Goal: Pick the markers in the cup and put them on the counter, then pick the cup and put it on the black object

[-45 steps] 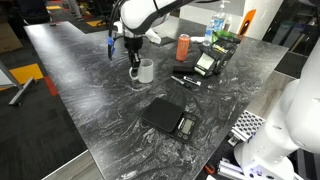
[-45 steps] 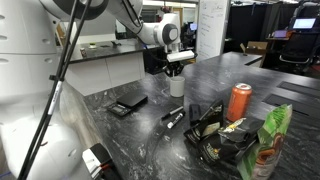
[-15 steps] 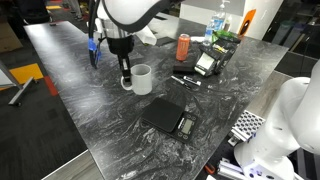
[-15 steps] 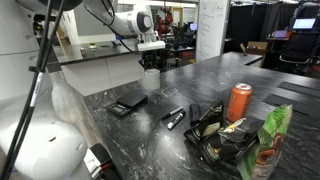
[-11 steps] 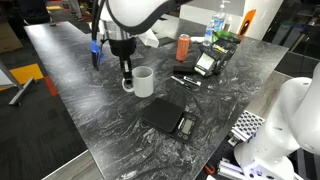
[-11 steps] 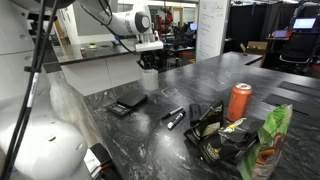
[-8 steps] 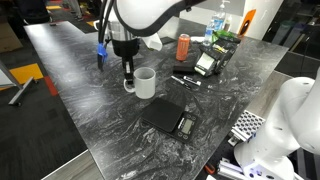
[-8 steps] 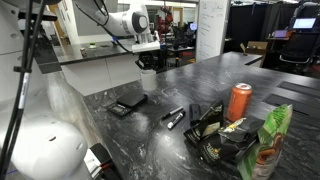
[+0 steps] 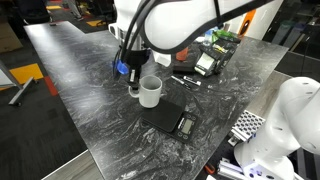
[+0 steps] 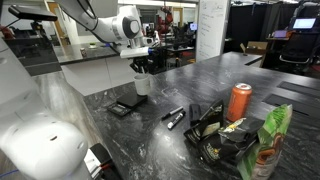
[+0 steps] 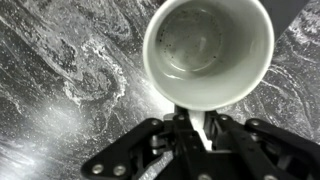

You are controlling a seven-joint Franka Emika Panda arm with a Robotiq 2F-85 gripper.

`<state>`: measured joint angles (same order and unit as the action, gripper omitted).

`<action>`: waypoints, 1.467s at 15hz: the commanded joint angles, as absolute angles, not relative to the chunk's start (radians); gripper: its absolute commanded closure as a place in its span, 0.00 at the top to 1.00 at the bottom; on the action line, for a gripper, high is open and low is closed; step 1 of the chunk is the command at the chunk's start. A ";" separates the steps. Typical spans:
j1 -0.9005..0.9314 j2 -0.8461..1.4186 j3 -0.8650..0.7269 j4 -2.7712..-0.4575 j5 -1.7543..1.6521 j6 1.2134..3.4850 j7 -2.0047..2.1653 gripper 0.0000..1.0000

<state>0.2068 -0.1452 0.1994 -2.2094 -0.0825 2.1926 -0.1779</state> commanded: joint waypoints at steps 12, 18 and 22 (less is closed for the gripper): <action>0.235 -0.337 0.209 -2.396 0.016 2.166 -0.021 0.04; 0.230 -0.357 0.203 -2.413 0.027 2.150 -0.031 0.04; 0.228 -0.343 0.196 -2.394 0.021 2.129 -0.049 0.47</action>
<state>0.2267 -0.3347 0.2099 -2.4011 0.0103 2.1633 -0.0183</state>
